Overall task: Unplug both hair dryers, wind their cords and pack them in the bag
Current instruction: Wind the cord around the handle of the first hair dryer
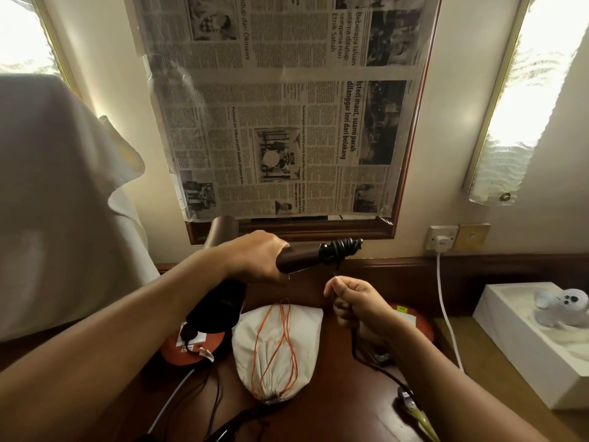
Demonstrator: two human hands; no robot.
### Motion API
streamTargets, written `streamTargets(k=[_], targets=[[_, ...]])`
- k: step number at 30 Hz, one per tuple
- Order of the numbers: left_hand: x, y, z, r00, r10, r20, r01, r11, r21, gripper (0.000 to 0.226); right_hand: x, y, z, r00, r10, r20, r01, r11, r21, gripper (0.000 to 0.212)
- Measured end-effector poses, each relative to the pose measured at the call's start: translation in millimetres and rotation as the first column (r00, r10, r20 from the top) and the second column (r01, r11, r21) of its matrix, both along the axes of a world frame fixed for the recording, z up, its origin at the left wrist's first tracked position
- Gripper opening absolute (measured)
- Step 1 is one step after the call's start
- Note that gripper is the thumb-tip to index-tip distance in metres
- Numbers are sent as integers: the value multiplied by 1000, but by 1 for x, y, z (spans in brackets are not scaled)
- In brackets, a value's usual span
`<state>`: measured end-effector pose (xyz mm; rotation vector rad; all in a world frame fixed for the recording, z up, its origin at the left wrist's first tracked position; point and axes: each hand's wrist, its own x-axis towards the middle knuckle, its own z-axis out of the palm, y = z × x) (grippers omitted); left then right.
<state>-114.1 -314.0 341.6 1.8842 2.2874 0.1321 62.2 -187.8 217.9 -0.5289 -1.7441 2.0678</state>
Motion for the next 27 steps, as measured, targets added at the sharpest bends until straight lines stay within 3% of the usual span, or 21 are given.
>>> streamTargets(k=[7,11,14,21,27], targets=[[8,-4,3,993,-81,-89,77,996,-45,24,-1,21,33,968,-94,231,28,962,272,26],[12,-7,5,984,-78,-159,67,995,-71,26,0,41,54,955,-165,245,-36,759,651,22],[16,-8,4,968,-87,-236,66,993,-93,25,-2,45,75,963,-137,234,-72,701,709,11],[20,-2,-4,896,-88,-434,62,995,-74,25,-7,40,101,961,-172,215,-113,464,879,6],[16,3,-13,922,28,-386,-32,999,-2,25,-4,20,107,970,-234,70,14,341,940,7]])
